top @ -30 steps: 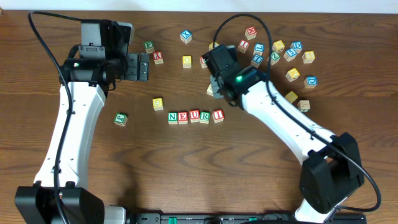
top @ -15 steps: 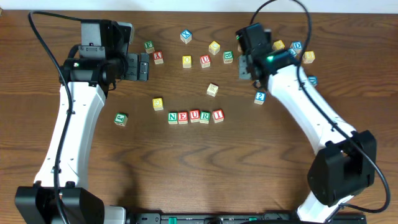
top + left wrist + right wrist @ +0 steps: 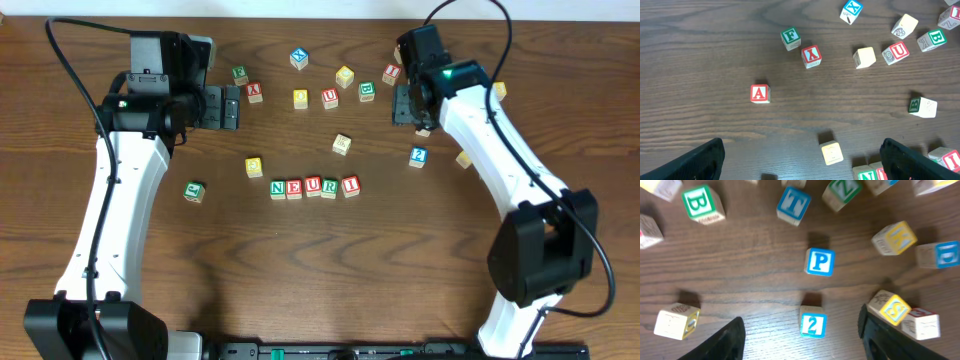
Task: Spell out NEURIPS
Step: 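Move the right gripper up to the blue P block in the cluster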
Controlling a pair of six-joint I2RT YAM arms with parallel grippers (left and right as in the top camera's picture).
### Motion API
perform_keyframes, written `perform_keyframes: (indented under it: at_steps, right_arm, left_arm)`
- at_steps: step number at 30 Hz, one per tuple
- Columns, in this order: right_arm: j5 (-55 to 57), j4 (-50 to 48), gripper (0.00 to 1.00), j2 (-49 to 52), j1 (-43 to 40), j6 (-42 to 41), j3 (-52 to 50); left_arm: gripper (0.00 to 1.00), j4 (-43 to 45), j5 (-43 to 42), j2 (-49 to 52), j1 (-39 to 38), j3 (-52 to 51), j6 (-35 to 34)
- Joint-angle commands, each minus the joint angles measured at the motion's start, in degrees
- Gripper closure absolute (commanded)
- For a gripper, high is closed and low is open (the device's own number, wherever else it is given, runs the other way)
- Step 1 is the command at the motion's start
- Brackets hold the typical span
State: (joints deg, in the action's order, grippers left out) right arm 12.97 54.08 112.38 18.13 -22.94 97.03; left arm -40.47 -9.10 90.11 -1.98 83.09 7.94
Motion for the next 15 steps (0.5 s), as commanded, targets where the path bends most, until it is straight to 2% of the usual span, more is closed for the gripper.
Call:
perform_keyframes:
  at_steps: [1,15]
  right_arm:
    - [-2.9,0.4,0.31,2.0,-1.0,-0.6,2.6]
    - [2.1,1.2,0.34,3.1,-2.3,-0.6,3.8]
  left_arm:
    - [0.02,0.0,-0.3,-0.2,0.2,1.5,0.6]
    - [0.02,0.0,-0.3,-0.2,0.2,1.5,0.6]
